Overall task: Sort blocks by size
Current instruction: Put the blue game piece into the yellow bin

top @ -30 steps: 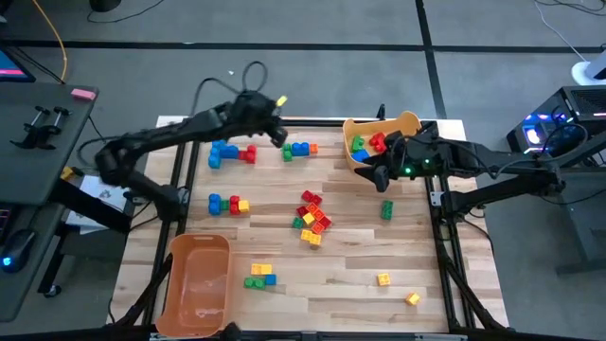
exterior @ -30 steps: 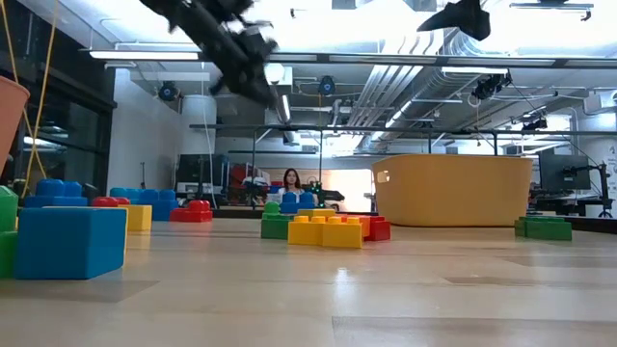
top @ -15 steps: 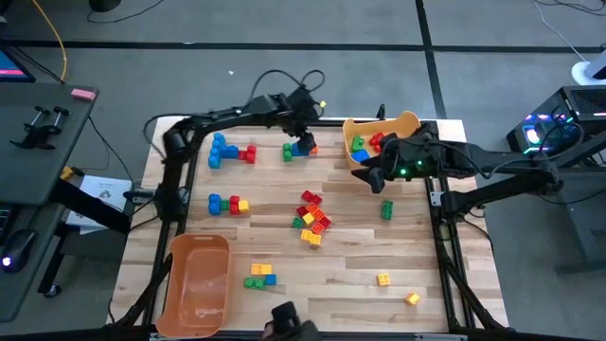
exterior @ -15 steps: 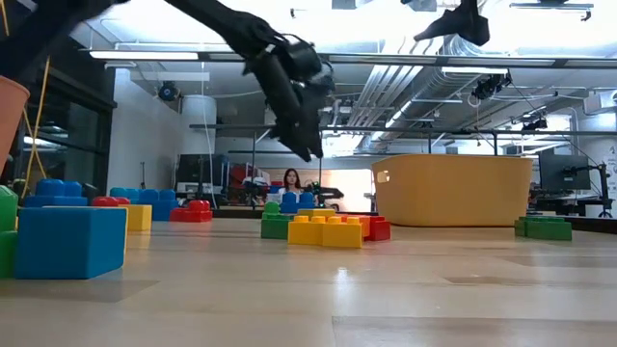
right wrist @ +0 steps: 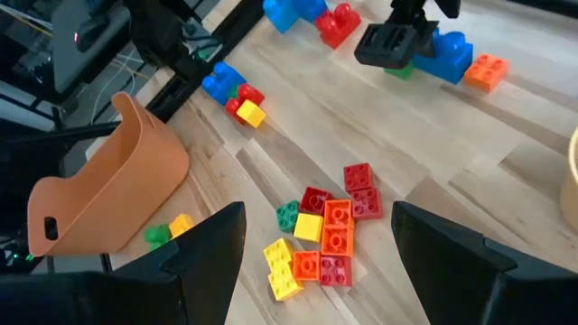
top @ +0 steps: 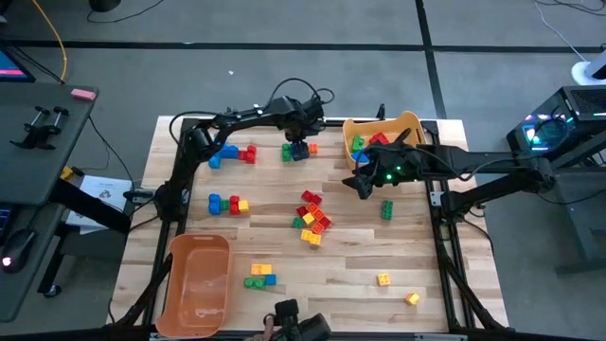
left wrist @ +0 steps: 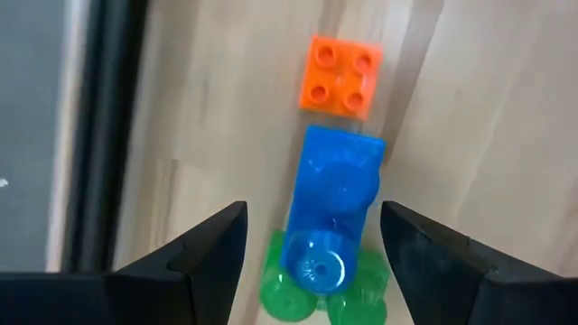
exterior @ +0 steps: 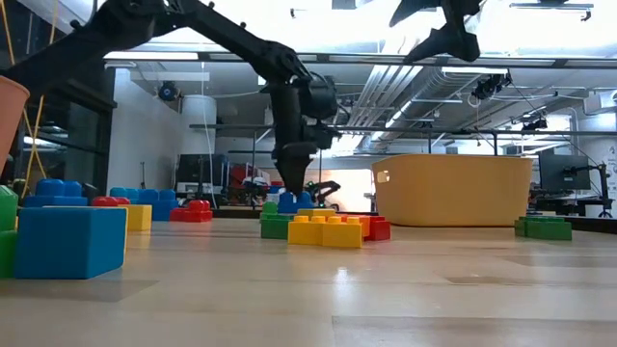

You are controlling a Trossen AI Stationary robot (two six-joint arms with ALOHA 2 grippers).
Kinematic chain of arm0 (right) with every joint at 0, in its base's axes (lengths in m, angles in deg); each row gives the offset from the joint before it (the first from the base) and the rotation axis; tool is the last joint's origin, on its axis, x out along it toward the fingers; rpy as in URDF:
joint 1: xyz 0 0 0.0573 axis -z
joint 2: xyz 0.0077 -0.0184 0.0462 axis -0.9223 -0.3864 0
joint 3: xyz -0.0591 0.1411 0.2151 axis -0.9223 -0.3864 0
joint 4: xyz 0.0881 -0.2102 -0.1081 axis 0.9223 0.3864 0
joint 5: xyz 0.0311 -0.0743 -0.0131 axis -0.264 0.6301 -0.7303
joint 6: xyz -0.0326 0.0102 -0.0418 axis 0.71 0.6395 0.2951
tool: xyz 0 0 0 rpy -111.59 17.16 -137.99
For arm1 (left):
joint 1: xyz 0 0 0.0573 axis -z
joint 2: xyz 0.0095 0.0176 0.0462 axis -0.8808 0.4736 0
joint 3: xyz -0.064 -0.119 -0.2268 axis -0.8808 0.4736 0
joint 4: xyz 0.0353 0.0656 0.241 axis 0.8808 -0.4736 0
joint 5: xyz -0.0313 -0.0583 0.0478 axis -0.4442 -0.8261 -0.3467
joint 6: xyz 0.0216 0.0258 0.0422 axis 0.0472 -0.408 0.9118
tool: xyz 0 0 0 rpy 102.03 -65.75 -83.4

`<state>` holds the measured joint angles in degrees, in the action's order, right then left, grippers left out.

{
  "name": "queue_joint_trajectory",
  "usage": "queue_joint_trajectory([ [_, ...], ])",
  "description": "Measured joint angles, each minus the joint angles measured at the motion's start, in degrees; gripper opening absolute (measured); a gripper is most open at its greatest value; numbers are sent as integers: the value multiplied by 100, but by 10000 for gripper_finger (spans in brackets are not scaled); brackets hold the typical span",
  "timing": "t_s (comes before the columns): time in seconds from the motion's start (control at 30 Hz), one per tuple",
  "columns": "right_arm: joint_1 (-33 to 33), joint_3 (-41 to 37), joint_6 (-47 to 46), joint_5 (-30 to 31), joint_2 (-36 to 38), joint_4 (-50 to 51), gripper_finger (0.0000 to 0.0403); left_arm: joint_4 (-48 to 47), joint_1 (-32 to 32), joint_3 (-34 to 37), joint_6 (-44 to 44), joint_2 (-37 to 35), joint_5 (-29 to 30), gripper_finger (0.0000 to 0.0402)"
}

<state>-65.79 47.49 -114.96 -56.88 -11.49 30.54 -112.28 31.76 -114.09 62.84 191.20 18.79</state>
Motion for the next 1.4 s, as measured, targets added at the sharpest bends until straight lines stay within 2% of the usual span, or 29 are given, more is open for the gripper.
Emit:
queue_joint_trajectory([
  [0.57, 0, 0, 1, -4, -32, -4, 275, -171, 4, 76, 73, 232, 5, 236],
  [0.67, 0, 0, 5, -4, -32, -7, 275, -153, 4, 75, 55, 232, 5, 203],
  [0.83, 0, 0, 47, -4, -30, -7, 275, -212, 7, 72, 28, 225, 9, 95],
  [0.87, -1, 0, 51, -4, -31, -7, 275, -236, 7, 66, 12, 219, 9, 84],
  [1.0, 0, 0, 149, -2, -30, -34, 275, -560, -5, -127, -57, 150, 35, 84],
  [1.27, 4, -2, 646, -4, 61, -788, 275, -640, -87, -553, -450, -806, 184, 84],
  [1.4, 44, -2, 1057, -4, 292, -1331, 275, 107, -47, -460, -772, -1498, -321, 84],
])
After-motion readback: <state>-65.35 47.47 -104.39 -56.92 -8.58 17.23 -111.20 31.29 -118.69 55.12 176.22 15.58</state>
